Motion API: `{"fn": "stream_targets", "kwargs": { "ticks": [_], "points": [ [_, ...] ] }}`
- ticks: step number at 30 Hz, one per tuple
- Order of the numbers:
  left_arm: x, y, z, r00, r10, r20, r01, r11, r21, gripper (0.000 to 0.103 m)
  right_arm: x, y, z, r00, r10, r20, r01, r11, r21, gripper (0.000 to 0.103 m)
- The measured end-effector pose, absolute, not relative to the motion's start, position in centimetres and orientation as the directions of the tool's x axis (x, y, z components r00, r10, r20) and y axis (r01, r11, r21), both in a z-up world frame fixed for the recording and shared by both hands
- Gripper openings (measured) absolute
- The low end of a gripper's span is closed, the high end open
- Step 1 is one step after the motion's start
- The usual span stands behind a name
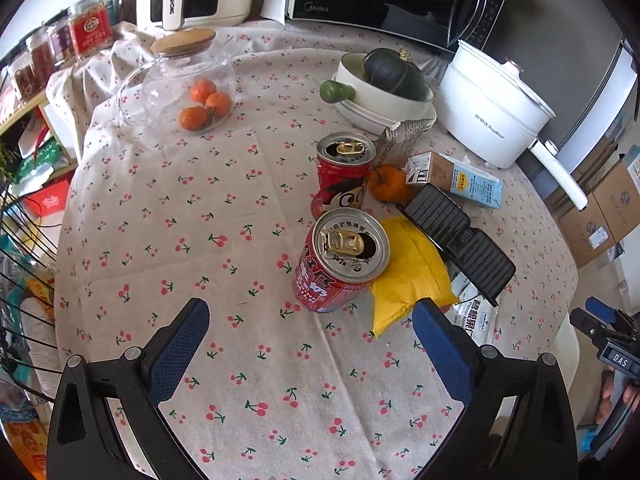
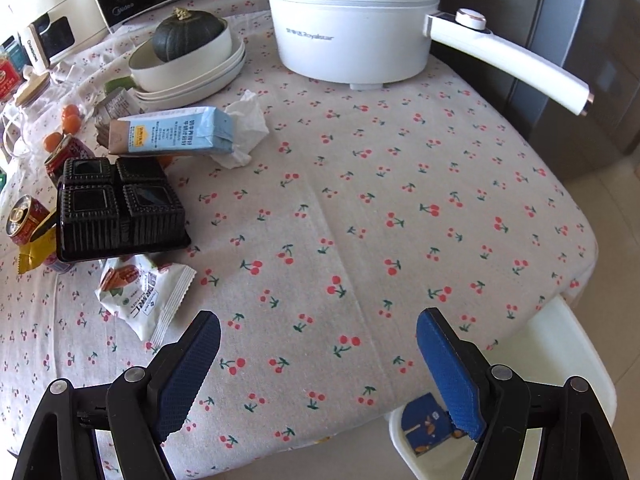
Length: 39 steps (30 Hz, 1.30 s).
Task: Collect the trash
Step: 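Move both tools back over the table toward the red cans, then grasp the red can with the left tool while the right tool grasps the black tray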
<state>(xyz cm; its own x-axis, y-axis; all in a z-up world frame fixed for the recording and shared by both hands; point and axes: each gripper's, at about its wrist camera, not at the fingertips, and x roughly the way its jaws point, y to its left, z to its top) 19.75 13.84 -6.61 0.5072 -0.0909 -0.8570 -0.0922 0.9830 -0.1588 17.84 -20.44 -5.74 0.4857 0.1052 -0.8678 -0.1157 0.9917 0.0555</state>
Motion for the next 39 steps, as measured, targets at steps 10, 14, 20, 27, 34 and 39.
{"fn": "stream_targets", "kwargs": {
  "ticks": [10, 14, 20, 27, 34, 39],
  "points": [
    [23.3, 13.3, -9.1, 0.514, -0.181, -0.838, -0.06, 0.967, -0.246, 0.077, 19.6, -18.6, -6.6, 0.473, 0.105, -0.875, -0.156, 0.987, 0.034, 0.084],
    [24.3, 12.3, -9.4, 0.531, -0.184, -0.827, -0.04, 0.97, -0.242, 0.065, 19.8, -18.2, -6.7, 0.466, 0.102, -0.879, -0.163, 0.986, 0.028, 0.084],
    [24.5, 12.0, -8.9, 0.507, -0.153, -0.848, -0.038, 0.979, -0.199, 0.059, 20.3, -17.3, -6.5, 0.442, 0.129, -0.887, -0.183, 0.982, 0.052, 0.084],
    [22.5, 14.0, -7.2, 0.503, -0.123, -0.856, -0.101, 0.975, -0.199, 0.059, 22.5, -14.9, -5.1, 0.434, 0.216, -0.875, -0.206, 0.969, 0.137, 0.084],
    [20.1, 15.5, -4.8, 0.534, -0.103, -0.839, -0.114, 0.975, -0.193, 0.059, 26.1, -11.3, -7.4, 0.372, 0.345, -0.862, -0.238, 0.933, 0.271, 0.083],
    [18.9, 16.0, -3.8, 0.551, -0.108, -0.827, -0.108, 0.974, -0.2, 0.059, 28.4, -10.8, -10.2, 0.313, 0.429, -0.848, -0.201, 0.902, 0.382, 0.069]
  ]
}}
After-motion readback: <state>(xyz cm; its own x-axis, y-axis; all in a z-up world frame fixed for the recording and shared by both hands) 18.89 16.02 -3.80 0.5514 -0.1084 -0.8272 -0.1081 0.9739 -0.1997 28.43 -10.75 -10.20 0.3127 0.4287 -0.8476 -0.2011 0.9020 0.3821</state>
